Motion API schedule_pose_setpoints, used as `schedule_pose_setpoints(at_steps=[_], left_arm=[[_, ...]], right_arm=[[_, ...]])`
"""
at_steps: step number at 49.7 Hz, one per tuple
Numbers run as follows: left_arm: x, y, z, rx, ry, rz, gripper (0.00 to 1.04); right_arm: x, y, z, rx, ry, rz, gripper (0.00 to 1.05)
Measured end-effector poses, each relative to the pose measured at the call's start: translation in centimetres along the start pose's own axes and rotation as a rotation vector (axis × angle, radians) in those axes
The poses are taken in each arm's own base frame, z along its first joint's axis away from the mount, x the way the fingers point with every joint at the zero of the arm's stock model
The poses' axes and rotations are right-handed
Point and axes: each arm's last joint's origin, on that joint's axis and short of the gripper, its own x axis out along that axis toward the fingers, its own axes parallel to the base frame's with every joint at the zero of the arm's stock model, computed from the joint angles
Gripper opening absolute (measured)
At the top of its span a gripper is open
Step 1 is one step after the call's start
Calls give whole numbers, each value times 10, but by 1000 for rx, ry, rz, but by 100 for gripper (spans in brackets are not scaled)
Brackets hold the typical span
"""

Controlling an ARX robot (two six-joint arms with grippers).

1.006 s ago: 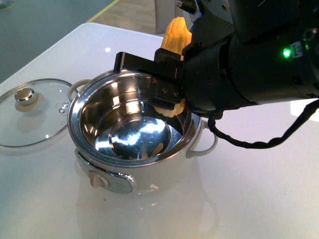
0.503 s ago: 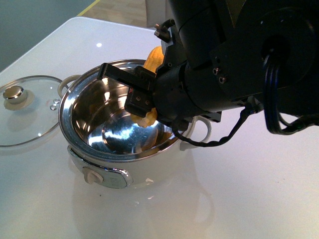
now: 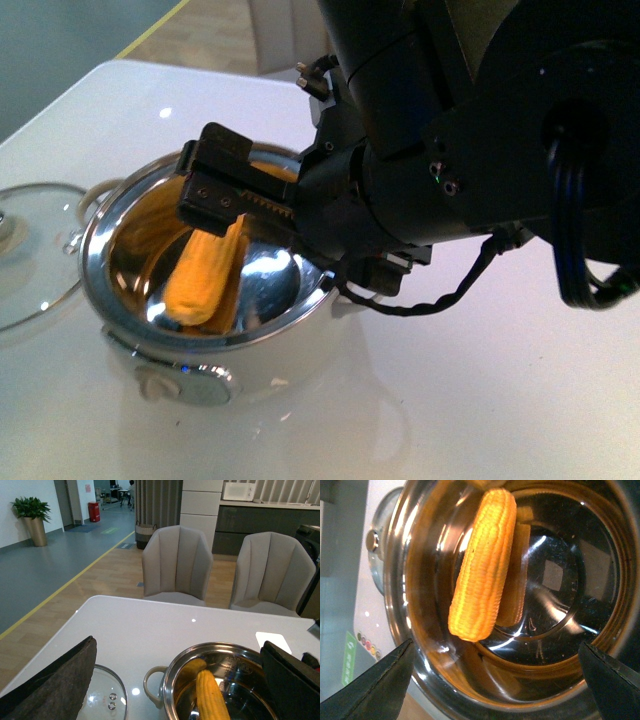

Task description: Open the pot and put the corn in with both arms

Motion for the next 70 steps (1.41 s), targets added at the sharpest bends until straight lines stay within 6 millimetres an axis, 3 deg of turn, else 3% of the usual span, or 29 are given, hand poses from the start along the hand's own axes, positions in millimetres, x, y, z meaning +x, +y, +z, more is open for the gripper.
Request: schedule_pose_setpoints(at_steps=[12,21,27,34,44,55,59,70], left_arm=[[0,0,0,0,0,0,98],[0,0,0,0,0,0,98],[0,0,0,0,0,0,98],[0,0,0,0,0,0,98],[0,0,0,0,0,0,98],[0,0,0,0,0,0,98],[0,0,0,0,0,0,98],[0,0,0,0,0,0,98]], right_arm=[[-62,-13,21,81,-161,66,96],[-136,-59,32,170,-342,11,96],[-156,-81,29,190,-401,-73,96],[-178,-102,16,158,-445,-193,96],[-228,-108,-13,12,-579,-363,96],[-281,-108,-70,-79,-653,-351,96],[-289,-109,-80,-88,-698,-354,96],[-290,-109,-81,-114,-727,-375,95]])
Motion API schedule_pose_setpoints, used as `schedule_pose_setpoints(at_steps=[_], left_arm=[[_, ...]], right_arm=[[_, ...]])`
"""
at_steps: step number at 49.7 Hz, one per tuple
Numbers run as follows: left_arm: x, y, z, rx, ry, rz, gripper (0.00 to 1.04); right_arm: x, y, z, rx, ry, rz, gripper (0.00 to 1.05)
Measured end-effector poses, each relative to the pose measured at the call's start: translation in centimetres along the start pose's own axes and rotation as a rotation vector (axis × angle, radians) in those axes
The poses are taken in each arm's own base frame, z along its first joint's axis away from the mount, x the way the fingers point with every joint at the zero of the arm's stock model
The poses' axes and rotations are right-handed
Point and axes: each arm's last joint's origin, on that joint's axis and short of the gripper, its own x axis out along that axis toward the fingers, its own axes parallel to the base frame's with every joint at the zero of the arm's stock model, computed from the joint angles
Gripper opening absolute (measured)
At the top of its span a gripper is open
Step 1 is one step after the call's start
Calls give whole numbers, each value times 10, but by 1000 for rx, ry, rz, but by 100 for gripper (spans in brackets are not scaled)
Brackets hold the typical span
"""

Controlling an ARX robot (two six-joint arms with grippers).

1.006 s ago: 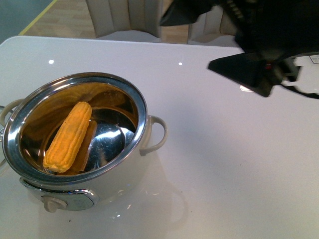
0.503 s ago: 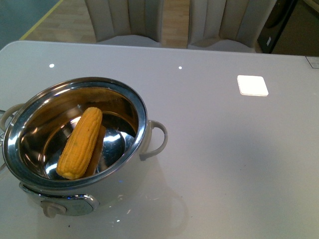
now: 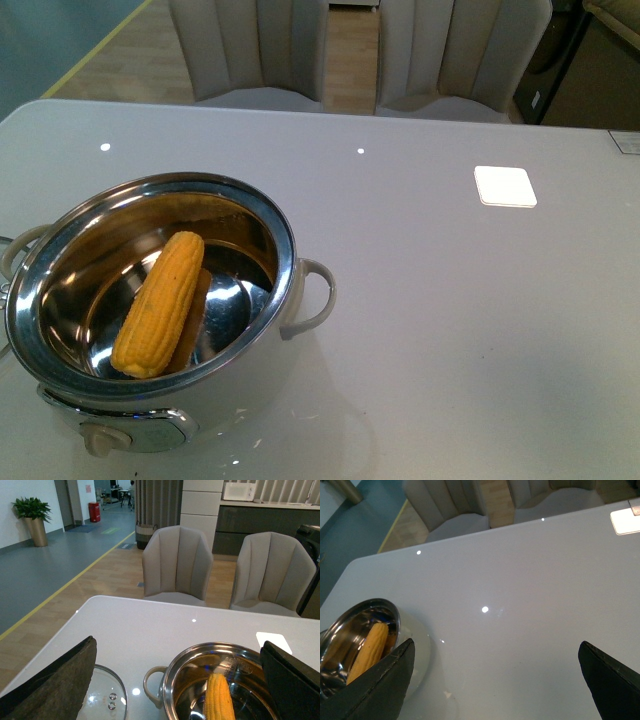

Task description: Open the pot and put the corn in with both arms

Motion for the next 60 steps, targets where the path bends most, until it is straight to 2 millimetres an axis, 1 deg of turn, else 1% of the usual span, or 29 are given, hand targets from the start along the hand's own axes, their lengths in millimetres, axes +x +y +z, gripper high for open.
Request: schedule_pose_setpoints(at_steps=[3,4,7,9,19,20,23,25,28,48,55,58,60], left_arm=[[0,0,0,0,0,0,98],[0,0,0,0,0,0,98],[0,0,0,0,0,0,98],[0,0,0,0,0,0,98],[0,0,0,0,0,0,98],[0,0,0,0,0,0,98],[0,0,0,0,0,0,98],[0,0,0,0,0,0,98],[0,0,0,0,0,0,98],[0,0,0,0,0,0,98],[0,0,0,0,0,0,98],[0,0,0,0,0,0,98],[0,0,0,0,0,0,98]], right_arm=[[1,-2,-4,-95,-172,-64,85],[0,-3,-5,-118,-194,-65,83],[-2,-9,-8,-181,-298,-82,72],[-4,-11,-8,-199,-324,-100,67],[-6,-16,-19,-246,-332,-121,37],[-6,-16,-19,-246,-332,-121,36],[-7,-17,-23,-251,-330,-122,25],[-8,-17,-25,-257,-333,-122,14],[-9,-18,-28,-266,-335,-123,2],[-13,-20,-39,-265,-346,-122,2],[-16,-19,-39,-267,-364,-119,2],[-20,-20,-45,-265,-331,-122,2],[-24,-20,-46,-265,-343,-121,2]])
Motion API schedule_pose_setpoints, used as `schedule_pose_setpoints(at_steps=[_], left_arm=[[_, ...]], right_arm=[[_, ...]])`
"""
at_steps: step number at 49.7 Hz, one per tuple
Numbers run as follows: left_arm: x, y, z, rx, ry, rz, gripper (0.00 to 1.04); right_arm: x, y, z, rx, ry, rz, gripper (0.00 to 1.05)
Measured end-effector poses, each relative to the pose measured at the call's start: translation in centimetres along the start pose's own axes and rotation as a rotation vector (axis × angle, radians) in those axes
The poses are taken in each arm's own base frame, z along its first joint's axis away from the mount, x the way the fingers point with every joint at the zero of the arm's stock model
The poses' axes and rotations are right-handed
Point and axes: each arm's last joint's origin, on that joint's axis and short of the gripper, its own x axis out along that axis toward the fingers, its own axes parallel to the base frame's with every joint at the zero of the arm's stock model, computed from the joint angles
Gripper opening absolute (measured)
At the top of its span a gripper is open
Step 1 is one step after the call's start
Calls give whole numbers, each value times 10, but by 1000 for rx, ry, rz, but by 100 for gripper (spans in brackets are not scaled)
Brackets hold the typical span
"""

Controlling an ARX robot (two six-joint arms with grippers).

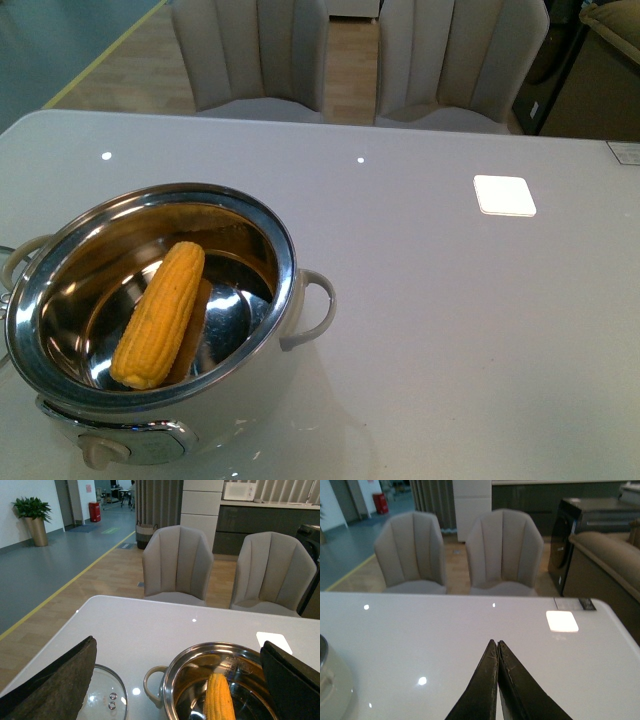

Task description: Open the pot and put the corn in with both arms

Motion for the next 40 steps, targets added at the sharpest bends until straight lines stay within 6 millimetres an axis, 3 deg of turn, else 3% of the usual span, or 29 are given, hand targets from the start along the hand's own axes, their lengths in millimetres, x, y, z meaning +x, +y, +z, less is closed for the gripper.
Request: schedule_pose_setpoints(at_steps=[32,40], left_arm=[[0,0,0,0,0,0,98],[0,0,0,0,0,0,98]], right_arm=[[-2,0,1,0,-15,-1,2],[-2,0,1,-2,-15,-1,25]])
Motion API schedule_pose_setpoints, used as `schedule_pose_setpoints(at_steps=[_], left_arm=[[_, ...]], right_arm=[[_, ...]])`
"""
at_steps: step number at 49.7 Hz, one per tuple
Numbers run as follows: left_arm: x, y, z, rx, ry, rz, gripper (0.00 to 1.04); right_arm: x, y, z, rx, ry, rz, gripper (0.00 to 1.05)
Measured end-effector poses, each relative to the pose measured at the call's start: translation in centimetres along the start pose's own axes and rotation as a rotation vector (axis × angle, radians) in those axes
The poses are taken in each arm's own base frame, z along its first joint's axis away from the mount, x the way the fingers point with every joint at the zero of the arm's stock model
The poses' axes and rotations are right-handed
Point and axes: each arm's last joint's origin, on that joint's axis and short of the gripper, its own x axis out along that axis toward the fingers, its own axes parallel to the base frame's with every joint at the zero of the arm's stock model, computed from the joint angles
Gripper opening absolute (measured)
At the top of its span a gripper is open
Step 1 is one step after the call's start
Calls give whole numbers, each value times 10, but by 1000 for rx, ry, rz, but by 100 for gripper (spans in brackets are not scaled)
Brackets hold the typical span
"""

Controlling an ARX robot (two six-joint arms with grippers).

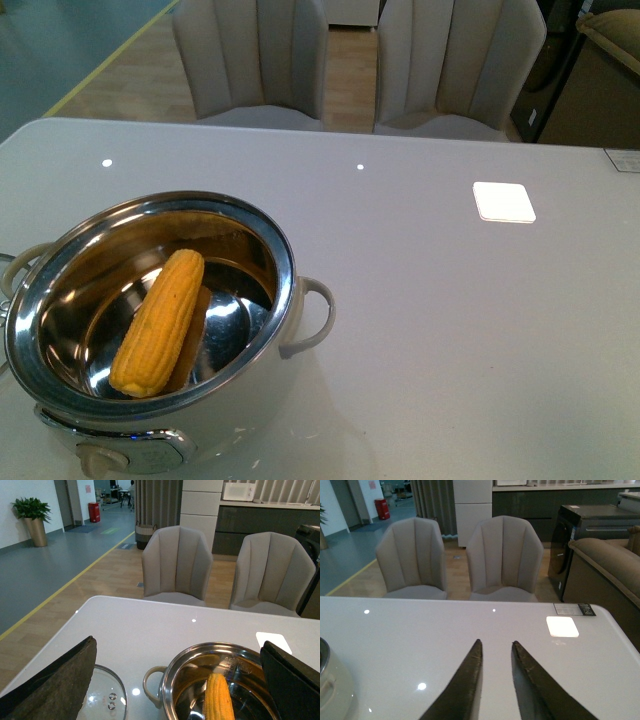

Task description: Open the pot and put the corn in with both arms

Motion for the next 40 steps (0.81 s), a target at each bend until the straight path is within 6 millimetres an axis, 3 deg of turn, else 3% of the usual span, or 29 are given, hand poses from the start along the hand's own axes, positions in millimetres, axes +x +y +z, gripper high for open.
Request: schedule_pose_setpoints(at_steps=[16,20,40], left_arm=[[0,0,0,0,0,0,98],[0,0,0,0,0,0,98],[0,0,0,0,0,0,98]], right_arm=[[0,0,0,0,0,0,78],[0,0,0,0,0,0,96],[0,0,0,0,0,0,96]])
